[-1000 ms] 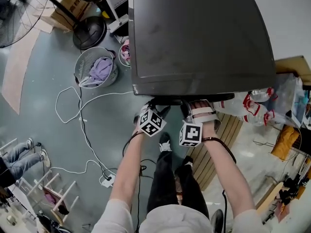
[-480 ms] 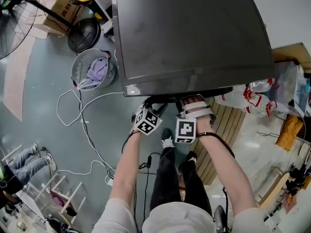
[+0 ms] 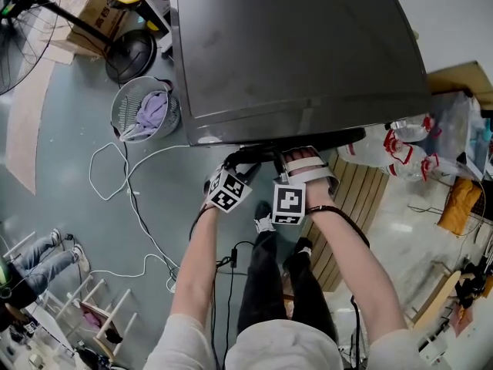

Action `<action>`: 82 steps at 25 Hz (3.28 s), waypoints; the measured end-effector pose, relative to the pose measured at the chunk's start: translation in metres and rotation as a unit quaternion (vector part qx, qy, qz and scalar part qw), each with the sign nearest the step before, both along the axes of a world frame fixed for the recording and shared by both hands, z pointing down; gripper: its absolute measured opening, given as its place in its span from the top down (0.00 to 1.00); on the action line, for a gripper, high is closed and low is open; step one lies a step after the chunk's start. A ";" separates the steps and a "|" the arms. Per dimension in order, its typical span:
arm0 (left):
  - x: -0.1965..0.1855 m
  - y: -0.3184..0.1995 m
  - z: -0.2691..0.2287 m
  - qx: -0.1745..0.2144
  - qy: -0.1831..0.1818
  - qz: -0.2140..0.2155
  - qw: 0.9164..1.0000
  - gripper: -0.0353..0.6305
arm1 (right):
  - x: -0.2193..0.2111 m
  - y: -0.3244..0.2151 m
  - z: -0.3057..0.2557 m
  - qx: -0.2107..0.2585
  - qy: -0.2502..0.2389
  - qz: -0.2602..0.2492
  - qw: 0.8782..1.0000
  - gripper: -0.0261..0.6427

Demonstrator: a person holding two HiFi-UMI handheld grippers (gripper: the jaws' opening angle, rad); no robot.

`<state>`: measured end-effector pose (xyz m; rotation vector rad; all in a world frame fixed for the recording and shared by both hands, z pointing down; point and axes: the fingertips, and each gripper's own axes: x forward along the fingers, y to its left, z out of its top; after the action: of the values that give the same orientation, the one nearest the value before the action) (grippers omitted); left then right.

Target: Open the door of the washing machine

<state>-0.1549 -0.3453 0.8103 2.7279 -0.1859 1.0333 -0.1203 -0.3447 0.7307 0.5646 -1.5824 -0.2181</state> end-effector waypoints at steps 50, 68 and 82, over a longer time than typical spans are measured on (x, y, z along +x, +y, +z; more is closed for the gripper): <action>0.023 0.224 0.016 -0.057 -0.058 -0.164 0.983 0.68 | 0.020 0.200 0.001 -0.014 -0.042 -0.224 0.974 0.72; 0.086 0.324 0.011 -0.082 -0.047 -0.168 0.981 0.68 | 0.072 0.287 0.004 -0.035 -0.003 -0.274 0.961 0.72; 0.146 0.395 0.007 -0.105 -0.051 -0.105 0.988 0.66 | 0.131 0.346 0.010 -0.053 0.041 -0.322 0.944 0.70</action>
<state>-0.0090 0.0500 0.8168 2.4092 -0.3523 1.0665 0.0109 0.0015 0.7409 -0.0659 -1.6428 -0.6332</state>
